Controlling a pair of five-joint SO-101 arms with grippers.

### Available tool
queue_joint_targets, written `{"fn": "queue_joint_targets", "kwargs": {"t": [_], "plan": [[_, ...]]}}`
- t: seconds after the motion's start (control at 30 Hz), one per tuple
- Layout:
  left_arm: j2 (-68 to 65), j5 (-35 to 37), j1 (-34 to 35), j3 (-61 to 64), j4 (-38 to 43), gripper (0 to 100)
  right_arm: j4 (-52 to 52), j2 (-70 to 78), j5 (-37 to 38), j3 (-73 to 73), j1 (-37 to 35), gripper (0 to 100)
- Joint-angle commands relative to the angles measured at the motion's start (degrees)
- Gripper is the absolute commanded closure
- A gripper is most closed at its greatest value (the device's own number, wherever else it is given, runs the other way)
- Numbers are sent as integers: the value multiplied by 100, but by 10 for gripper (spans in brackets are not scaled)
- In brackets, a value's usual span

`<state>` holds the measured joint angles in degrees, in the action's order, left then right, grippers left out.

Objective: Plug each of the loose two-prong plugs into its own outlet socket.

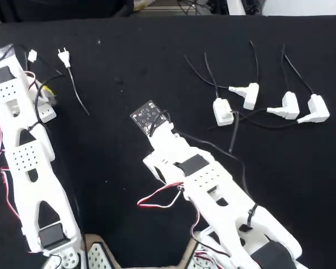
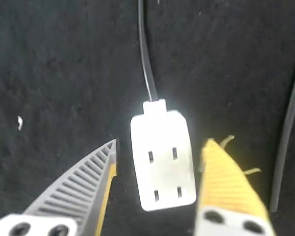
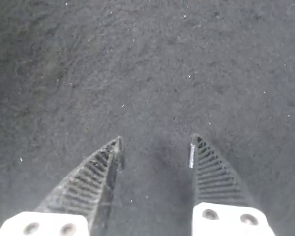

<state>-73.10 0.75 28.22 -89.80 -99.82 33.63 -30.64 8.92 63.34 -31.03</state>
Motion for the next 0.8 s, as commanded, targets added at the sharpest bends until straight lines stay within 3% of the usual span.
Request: {"fn": "queue_joint_targets", "kwargs": {"t": [0.0, 0.1, 0.2, 0.33, 0.57, 0.77], "plan": [[114, 325, 48, 4, -105, 966, -123, -207, 53, -31, -53, 800], [167, 378, 66, 418, -114, 937, -123, -215, 44, -31, -44, 800], [308, 360, 57, 769, -132, 971, -141, -233, 26, -31, -35, 800], [1099, 378, -84, 1991, -132, 970, -202, -242, 0, -31, 114, 800], [4316, 484, -884, 5569, -44, 967, -510, -233, -589, -40, 747, 801], [7024, 484, -1895, 8699, 1178, 967, -510, -242, -835, -57, 958, 801]]}}
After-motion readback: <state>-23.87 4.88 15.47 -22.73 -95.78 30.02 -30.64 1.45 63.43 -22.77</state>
